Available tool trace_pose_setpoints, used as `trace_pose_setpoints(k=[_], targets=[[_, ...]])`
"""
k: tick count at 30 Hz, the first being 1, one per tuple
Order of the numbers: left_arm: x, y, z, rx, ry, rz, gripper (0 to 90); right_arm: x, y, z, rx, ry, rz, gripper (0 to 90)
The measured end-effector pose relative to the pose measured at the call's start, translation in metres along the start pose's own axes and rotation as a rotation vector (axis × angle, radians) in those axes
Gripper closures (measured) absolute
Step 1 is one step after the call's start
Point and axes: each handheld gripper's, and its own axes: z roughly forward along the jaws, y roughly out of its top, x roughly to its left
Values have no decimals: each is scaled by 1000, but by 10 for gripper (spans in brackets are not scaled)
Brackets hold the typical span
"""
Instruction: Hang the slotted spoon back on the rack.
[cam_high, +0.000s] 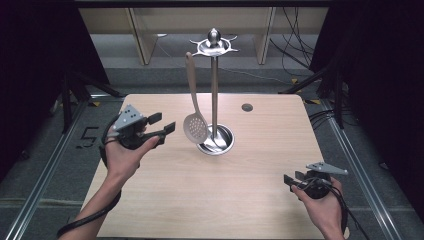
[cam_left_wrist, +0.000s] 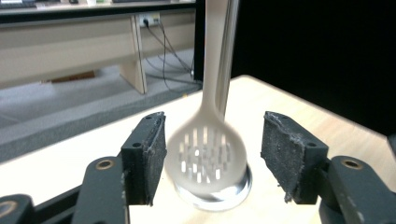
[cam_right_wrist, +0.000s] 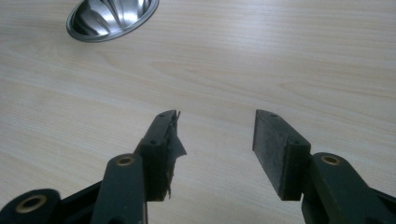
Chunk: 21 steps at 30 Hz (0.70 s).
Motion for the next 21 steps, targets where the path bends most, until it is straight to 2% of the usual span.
trace_pose_setpoints(k=[1, 6, 8, 9, 10, 12, 13, 14, 17, 18, 21], targets=[[1, -8, -1, 17, -1, -2, 377, 1, 0, -2, 16, -14, 3, 505], [5, -56, 0, 142, -8, -5, 347, 2, 0, 0, 14, -17, 0, 504], [5, -77, -1, 164, -3, -18, 340, 2, 0, 0, 13, -16, 1, 504], [5, -86, -1, 168, 12, -20, 338, 2, 0, 0, 13, -16, 1, 504], [5, -99, -3, 192, 28, -7, 339, 2, 0, 0, 12, -15, 1, 504], [6, -111, -5, 242, 30, -16, 337, 2, 0, 0, 6, -7, -1, 504], [7, -113, -6, 243, 23, -22, 334, 3, 1, 0, 11, -9, -4, 505], [6, -113, -6, 246, 28, -28, 333, 7, 0, -1, 24, -13, 40, 505], [5, -110, -5, 230, 22, -35, 322, 6, 1, 0, 25, -18, 8, 505], [5, -108, -5, 226, 25, -35, 318, 5, 1, 0, 21, -26, -18, 505], [4, -109, -3, 232, 15, -43, 315, 5, 0, 1, 10, -9, -22, 504]])
